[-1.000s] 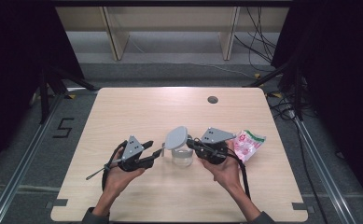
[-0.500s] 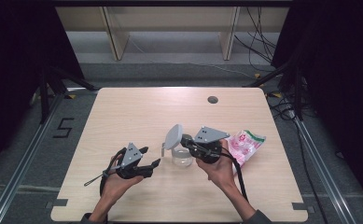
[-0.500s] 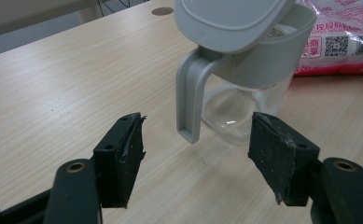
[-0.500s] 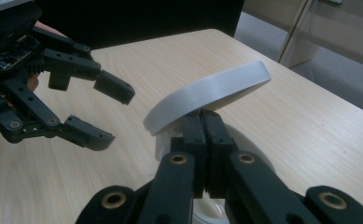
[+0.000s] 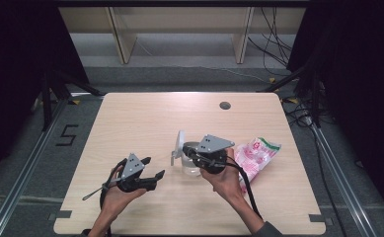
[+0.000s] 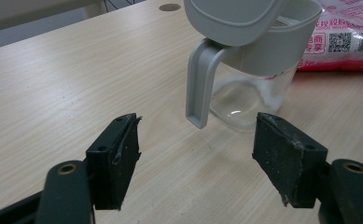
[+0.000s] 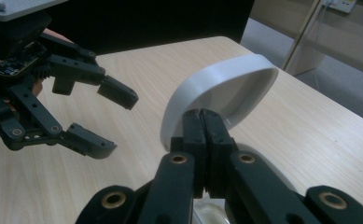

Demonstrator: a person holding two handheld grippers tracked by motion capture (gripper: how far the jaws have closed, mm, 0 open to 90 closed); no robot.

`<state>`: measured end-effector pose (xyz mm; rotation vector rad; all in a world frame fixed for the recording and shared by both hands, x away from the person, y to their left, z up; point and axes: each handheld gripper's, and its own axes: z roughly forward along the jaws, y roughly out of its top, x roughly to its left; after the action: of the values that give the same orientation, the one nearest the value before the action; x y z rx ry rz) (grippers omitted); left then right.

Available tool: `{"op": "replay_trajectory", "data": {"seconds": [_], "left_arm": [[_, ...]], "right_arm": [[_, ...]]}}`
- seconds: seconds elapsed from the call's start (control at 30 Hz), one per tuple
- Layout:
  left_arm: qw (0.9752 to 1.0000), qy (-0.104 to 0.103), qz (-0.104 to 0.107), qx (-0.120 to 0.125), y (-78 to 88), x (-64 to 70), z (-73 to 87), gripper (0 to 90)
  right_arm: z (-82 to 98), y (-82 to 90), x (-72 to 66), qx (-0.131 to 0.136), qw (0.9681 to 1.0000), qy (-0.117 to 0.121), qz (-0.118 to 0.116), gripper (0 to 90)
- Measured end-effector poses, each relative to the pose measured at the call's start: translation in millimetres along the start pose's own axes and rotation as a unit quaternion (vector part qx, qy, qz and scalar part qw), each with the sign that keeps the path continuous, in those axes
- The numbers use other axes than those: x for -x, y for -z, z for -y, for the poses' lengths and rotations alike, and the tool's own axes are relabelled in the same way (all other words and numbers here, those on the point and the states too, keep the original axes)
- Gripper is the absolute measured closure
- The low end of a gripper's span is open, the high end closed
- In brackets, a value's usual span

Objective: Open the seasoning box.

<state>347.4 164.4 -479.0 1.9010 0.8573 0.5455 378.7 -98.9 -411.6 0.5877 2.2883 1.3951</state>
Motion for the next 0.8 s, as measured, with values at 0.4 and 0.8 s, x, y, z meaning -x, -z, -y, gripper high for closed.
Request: {"op": "replay_trajectory", "data": {"seconds": [0.4,0.8], "left_arm": [[0.9999,0.009,-0.001,0.005,3.8,-3.6,3.0,29.5],[0.9998,0.02,0.008,0.002,3.9,-2.7,5.3,29.2]], "right_arm": [[-0.5,5.9,2.4,0.005,1.0,-0.001,0.005,85.4],[34.4,53.7,31.0,0.011,0.9963,-0.062,0.058,67.1]]}}
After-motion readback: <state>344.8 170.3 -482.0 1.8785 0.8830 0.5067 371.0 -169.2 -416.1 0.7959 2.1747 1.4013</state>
